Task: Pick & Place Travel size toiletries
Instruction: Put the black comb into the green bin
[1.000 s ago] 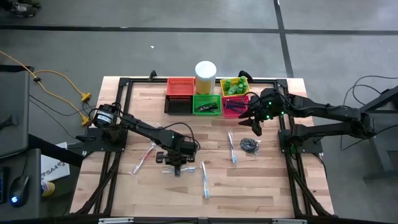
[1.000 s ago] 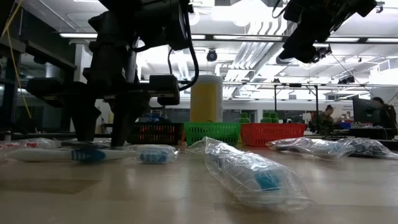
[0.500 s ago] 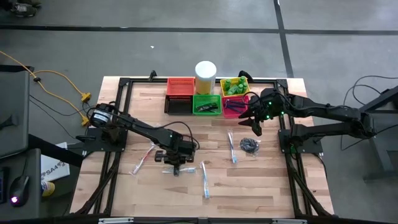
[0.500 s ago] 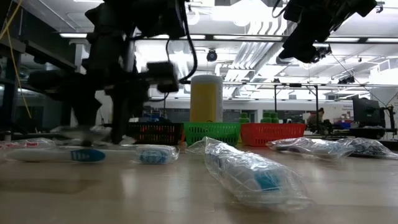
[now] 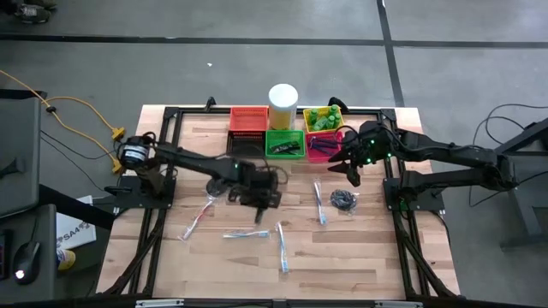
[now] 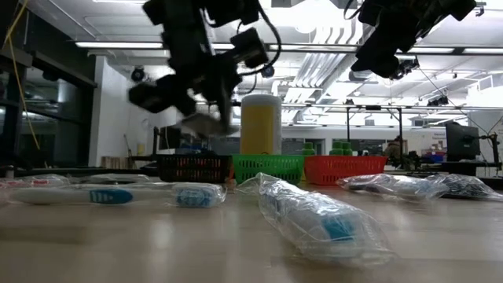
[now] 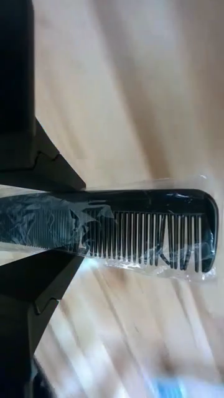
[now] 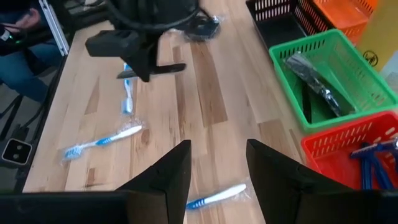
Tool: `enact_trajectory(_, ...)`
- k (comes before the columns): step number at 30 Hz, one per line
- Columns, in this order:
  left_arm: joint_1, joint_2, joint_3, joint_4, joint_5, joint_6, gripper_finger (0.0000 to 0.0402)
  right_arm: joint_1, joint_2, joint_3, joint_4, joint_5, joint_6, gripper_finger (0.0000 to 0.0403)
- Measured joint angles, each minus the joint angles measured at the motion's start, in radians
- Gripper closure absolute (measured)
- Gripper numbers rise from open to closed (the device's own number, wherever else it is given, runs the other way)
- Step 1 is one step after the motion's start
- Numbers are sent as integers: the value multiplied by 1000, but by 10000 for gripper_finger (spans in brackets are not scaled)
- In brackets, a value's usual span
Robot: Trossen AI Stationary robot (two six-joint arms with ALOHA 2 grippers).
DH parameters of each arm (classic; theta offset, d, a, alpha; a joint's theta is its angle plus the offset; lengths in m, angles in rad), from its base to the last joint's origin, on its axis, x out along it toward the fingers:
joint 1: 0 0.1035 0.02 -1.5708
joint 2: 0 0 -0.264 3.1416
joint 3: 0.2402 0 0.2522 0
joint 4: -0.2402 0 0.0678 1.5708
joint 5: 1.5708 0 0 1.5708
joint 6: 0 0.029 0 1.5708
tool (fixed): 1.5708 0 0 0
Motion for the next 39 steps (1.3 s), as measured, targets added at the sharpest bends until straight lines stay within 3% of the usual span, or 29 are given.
enact_trajectory(19,305,0,148,32,-138,701,261,0,-4,0,26,27,51,255)
enact_trajectory(30,475,16,150,92,-59,998,261,0,-4,0,51,102,100,255)
enact_trajectory(39,483,31,148,197,-66,1362,261,0,-4,0,80,165,131,255)
